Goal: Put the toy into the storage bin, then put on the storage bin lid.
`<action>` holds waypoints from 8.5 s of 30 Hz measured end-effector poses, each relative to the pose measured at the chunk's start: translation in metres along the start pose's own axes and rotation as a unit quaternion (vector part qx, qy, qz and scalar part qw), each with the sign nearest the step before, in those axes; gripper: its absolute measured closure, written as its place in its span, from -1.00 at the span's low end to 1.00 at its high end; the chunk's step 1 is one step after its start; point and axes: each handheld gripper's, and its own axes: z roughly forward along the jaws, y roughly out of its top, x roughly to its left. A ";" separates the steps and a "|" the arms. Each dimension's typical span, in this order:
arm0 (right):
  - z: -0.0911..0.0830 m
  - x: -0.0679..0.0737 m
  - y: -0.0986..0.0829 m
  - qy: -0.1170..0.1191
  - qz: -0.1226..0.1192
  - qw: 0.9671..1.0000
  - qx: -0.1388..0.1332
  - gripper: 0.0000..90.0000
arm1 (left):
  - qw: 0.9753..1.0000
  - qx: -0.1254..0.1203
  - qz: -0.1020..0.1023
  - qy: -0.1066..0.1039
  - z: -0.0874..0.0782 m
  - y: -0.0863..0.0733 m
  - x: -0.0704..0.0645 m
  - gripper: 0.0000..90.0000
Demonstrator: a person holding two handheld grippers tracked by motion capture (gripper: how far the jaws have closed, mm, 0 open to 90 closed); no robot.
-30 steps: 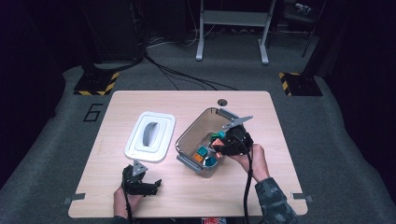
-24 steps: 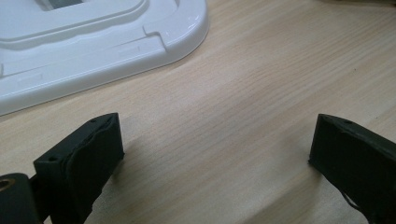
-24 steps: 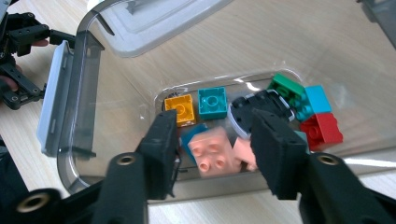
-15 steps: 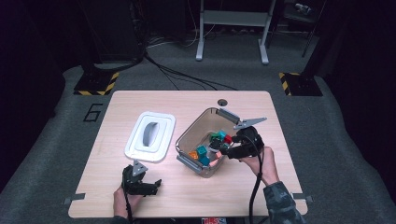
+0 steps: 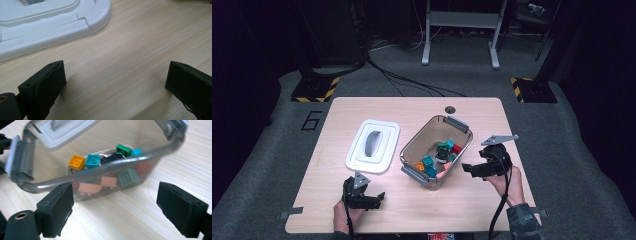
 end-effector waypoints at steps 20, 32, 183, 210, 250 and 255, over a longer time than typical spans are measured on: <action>0.046 -0.041 -0.078 -0.071 0.079 0.994 0.023 -1.00 | 1.000 0.000 0.000 0.000 0.000 0.000 0.000 -0.94; 0.071 -0.046 -0.106 -0.127 0.091 0.987 0.029 -1.00 | 1.000 0.000 0.000 0.000 0.000 0.000 0.000 -0.94; 0.070 -0.049 -0.120 -0.120 0.034 0.992 -0.010 -1.00 | 0.996 -0.061 -0.053 0.029 -0.036 0.160 0.090 0.49; 0.070 -0.049 -0.120 -0.121 0.036 0.992 -0.011 -1.00 | 0.996 -0.090 -0.004 -0.009 -0.074 0.229 0.037 0.49; 0.070 -0.049 -0.120 -0.119 0.037 0.992 -0.012 -1.00 | 0.994 -0.040 -0.010 -0.101 -0.009 0.240 -0.059 0.49; 0.070 -0.049 -0.120 -0.119 0.038 0.992 -0.012 -1.00 | 0.994 -0.029 -0.003 -0.104 -0.002 0.238 -0.067 0.49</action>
